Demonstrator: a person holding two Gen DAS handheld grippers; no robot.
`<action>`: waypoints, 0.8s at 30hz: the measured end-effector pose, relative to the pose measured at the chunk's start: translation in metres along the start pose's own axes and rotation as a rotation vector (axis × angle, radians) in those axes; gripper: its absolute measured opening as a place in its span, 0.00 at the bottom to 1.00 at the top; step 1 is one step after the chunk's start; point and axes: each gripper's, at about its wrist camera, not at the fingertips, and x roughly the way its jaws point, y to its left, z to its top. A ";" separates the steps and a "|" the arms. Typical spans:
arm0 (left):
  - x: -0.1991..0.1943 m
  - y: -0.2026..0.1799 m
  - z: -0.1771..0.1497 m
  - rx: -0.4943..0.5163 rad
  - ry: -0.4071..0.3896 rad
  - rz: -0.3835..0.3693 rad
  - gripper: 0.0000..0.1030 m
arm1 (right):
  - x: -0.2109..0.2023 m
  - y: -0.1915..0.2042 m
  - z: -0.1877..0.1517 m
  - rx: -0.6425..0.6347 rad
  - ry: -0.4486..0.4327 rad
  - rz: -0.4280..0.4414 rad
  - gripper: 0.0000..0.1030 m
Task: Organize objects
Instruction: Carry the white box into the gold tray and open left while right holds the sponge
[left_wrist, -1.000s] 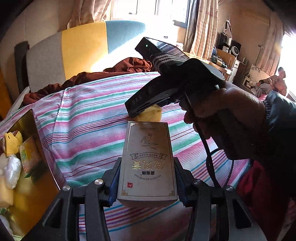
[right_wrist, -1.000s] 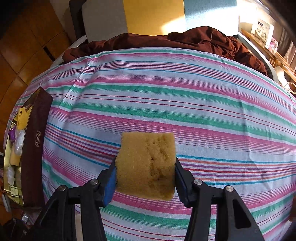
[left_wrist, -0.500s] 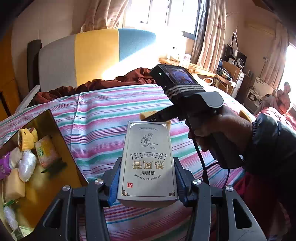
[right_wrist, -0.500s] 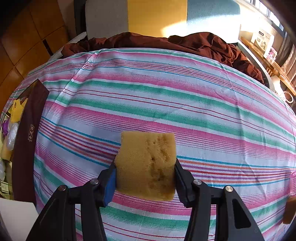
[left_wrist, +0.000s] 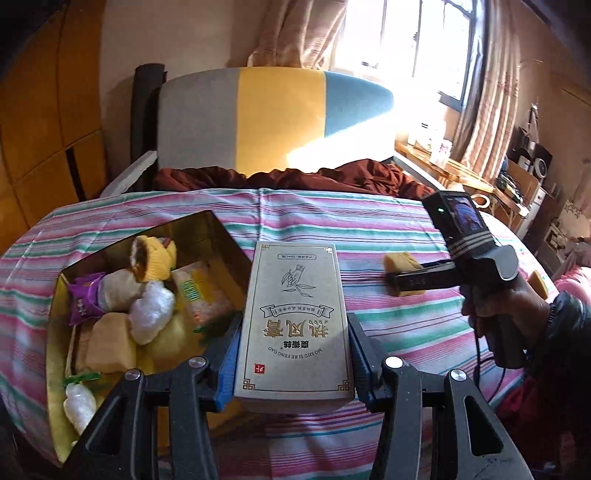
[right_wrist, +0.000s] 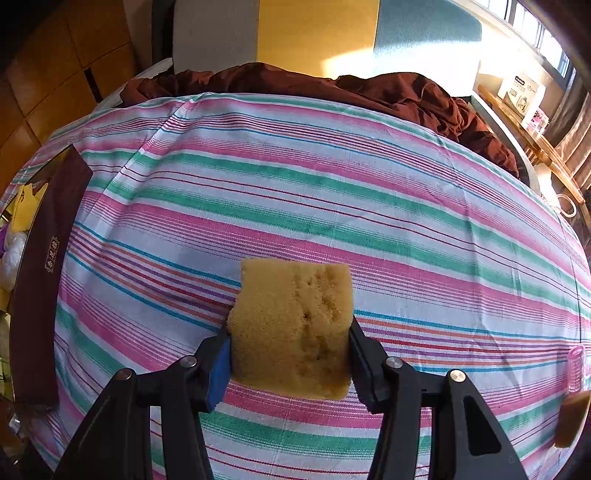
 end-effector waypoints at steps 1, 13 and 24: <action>0.000 0.009 0.000 -0.020 0.003 0.021 0.50 | 0.004 0.003 0.003 -0.002 -0.001 -0.003 0.53; 0.005 0.090 -0.005 -0.140 0.022 0.240 0.50 | 0.004 0.005 0.004 -0.004 -0.006 -0.012 0.53; 0.022 0.137 -0.020 -0.218 0.072 0.308 0.50 | 0.003 0.006 0.005 -0.006 -0.009 -0.022 0.53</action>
